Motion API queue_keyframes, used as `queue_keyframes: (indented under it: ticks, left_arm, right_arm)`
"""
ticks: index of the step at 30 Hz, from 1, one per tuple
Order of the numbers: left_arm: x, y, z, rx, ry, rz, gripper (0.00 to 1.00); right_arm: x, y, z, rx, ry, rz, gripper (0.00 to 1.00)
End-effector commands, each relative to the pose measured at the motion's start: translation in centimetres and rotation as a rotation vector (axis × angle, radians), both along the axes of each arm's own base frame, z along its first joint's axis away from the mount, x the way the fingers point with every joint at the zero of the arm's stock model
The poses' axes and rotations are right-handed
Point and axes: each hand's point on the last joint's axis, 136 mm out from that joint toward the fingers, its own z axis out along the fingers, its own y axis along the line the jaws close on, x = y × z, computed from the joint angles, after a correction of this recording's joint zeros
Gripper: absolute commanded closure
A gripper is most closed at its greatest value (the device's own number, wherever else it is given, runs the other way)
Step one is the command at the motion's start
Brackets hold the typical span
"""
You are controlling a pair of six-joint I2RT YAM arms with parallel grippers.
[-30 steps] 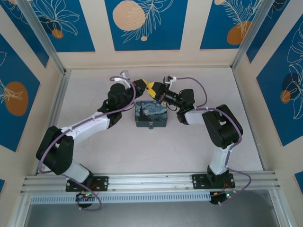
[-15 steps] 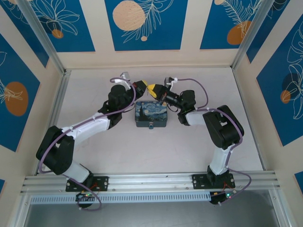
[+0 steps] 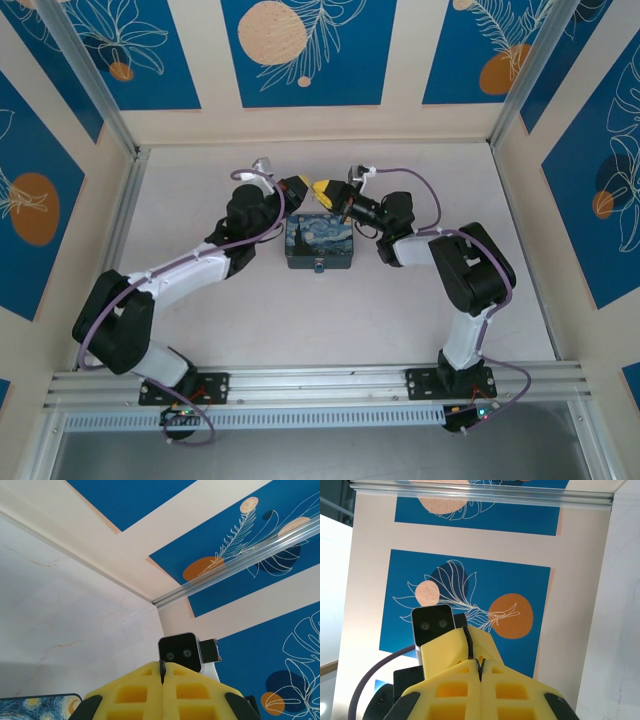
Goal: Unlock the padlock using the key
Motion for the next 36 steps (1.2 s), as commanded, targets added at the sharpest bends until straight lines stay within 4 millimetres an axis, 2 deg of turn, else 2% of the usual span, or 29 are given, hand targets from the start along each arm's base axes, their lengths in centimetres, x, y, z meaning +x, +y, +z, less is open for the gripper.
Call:
queue_keyframes:
  ticks: [1, 2, 4, 7, 8, 10, 13, 18, 21, 27, 31, 36]
  left_arm:
    - [-0.2, 0.7, 1.0, -0.017, -0.013, 0.022, 1.0]
    - [-0.2, 0.8, 1.0, -0.014, -0.011, 0.027, 0.96]
    - [-0.2, 0.9, 1.0, -0.01, -0.006, 0.031, 0.8]
    - [-0.4, 1.4, 1.0, 0.003, 0.004, 0.047, 0.42]
    - [-0.4, 1.6, 1.2, 0.006, 0.007, 0.051, 0.32]
    - [-0.6, 2.1, 1.4, 0.013, 0.011, 0.057, 0.21]
    - [-1.1, 2.7, 1.6, 0.041, 0.033, 0.042, 0.11]
    - [-3.2, 2.8, 0.3, 0.162, 0.1, -0.062, 0.04]
    - [-5.4, 2.9, -1.6, 0.28, 0.149, -0.148, 0.02]
    - [-10.5, 2.9, -6.9, 0.459, 0.251, -0.349, 0.01]
    - [-13.8, 2.6, -10.9, 0.522, 0.29, -0.452, 0.01]
    - [-15.7, 1.7, -14.5, 0.542, 0.286, -0.517, 0.01]
  right_arm:
    - [0.9, -1.3, 0.6, 0.021, -0.012, -0.046, 1.0]
    - [0.8, -1.3, 0.6, 0.02, -0.013, -0.042, 1.0]
    - [0.7, -1.3, 0.5, 0.015, -0.014, -0.035, 1.0]
    - [0.4, -1.5, 0.2, 0.004, -0.011, -0.028, 1.0]
    - [0.3, -1.7, 0.0, -0.002, -0.008, -0.03, 1.0]
    - [0.0, -2.0, -0.4, -0.016, -0.001, -0.026, 1.0]
    - [-0.7, -2.5, -0.9, -0.057, 0.0, -0.013, 1.0]
    - [-2.4, -3.7, -2.6, -0.19, 0.016, 0.013, 1.0]
    - [-3.6, -4.5, -3.1, -0.29, 0.007, 0.014, 1.0]
    - [-5.4, -6.1, -3.7, -0.501, -0.004, -0.004, 1.0]
    - [-5.9, -6.5, -4.3, -0.546, 0.011, 0.014, 1.0]
    - [-5.9, -6.4, -6.1, -0.546, 0.057, 0.026, 1.0]
